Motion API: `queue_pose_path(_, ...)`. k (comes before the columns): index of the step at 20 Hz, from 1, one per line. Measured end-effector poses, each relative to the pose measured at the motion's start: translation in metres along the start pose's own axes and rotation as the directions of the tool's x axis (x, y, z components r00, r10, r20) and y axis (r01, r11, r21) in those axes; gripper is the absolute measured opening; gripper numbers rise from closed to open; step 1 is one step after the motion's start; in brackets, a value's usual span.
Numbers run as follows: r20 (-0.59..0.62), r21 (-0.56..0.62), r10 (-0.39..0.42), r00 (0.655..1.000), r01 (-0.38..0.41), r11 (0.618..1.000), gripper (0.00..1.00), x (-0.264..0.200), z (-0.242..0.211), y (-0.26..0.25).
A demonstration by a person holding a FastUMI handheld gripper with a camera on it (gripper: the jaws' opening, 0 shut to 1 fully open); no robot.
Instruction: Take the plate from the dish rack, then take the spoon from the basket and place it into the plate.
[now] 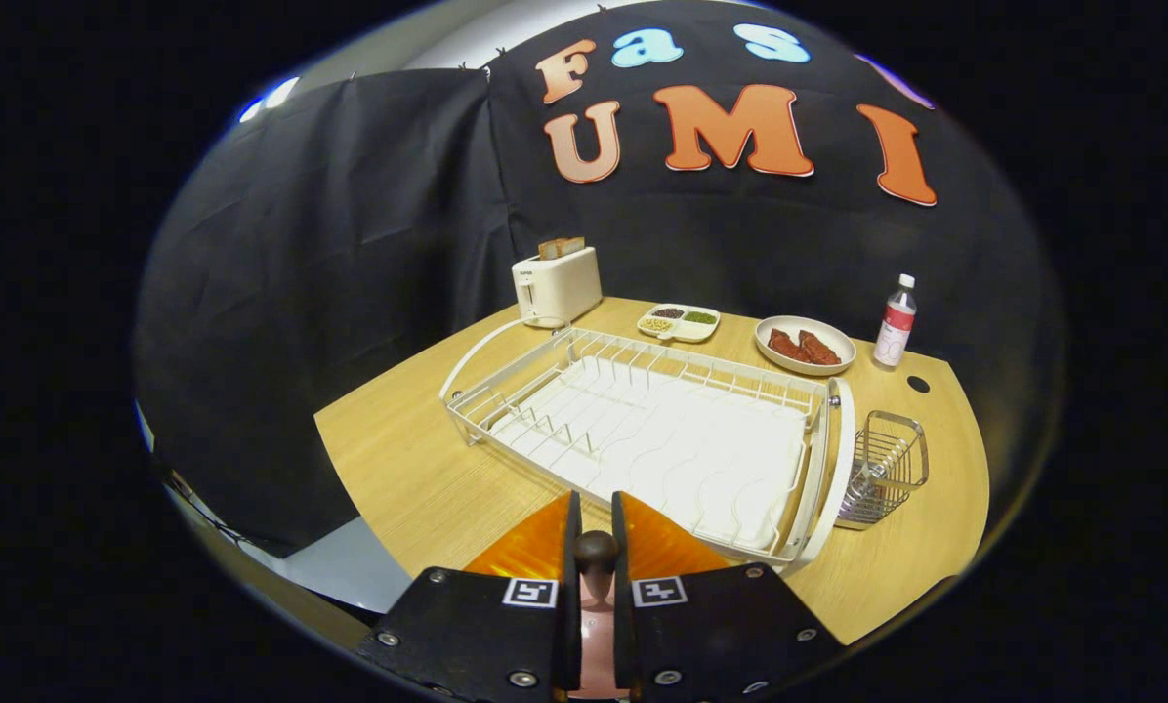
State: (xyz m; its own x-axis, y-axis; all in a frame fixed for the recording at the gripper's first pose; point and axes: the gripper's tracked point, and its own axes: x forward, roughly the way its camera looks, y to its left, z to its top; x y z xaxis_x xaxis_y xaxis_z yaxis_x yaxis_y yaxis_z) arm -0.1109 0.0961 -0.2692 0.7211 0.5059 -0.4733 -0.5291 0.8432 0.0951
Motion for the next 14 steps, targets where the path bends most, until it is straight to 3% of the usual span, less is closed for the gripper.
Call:
queue_pose_path(5,-0.025,0.020,-0.049,0.998,0.050,0.999,0.16,-0.008,-0.010,-0.020)
queue_pose_path(11,-0.080,0.019,-0.128,0.988,0.130,0.991,0.27,-0.017,-0.026,-0.051)
queue_pose_path(13,-0.082,0.000,-0.164,0.983,0.165,0.986,0.31,-0.019,-0.026,-0.062)
queue_pose_path(14,-0.079,-0.011,-0.183,0.980,0.183,0.983,0.39,-0.020,-0.024,-0.066)
